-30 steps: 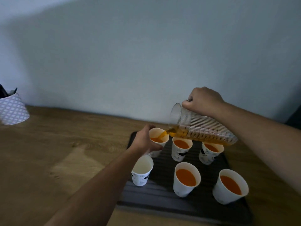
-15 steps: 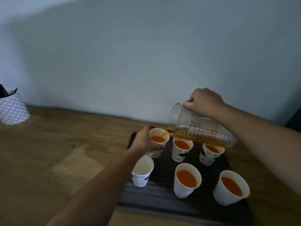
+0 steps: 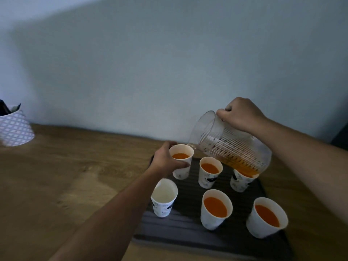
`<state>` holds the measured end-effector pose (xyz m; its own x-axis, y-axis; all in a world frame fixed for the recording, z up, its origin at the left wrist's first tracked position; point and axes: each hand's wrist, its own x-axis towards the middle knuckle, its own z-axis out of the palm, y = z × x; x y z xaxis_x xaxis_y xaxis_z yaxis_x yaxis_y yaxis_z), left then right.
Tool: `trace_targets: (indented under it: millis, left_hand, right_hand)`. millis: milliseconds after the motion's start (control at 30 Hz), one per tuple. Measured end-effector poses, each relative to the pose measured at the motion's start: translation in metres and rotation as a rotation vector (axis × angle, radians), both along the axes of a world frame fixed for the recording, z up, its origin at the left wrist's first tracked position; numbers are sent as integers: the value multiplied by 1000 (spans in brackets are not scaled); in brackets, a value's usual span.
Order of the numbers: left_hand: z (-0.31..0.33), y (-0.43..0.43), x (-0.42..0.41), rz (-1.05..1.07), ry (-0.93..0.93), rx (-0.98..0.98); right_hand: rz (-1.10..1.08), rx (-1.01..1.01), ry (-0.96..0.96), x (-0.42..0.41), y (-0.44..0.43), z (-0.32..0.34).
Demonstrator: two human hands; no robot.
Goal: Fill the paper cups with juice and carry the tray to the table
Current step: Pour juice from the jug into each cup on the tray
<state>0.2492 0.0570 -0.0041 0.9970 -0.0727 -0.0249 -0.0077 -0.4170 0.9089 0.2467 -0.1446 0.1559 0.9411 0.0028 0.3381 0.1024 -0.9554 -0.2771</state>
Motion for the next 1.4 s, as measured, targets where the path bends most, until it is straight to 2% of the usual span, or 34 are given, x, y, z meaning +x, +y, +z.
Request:
trace_targets:
  millis: [200,367,667,967,1100,1333,1400]
  left_hand:
    - [-2,0,8,27,-8,46]
    - [-13,1,16,42,24,139]
    - [-24,-3,30,17,81,245]
    - [-20,7,25,-64,40,324]
    - [-17,27,9,-59,10,278]
    - [-18,59,-41,-72,9,48]
    - [-22,63,-52,-76,2,49]
  right_hand:
    - [-4,104,-71,-4,-12,9]
    - [12,113,-87,-9,-17,7]
    - [-20,109,-47,-12,-25,-8]
    - [46,107,-7,-18,-16,-9]
    - [110,70,2,-24,-3,-6]
    - [190,1,38,-32,20,-10]
    - [202,-28,54,-34,26,-11]
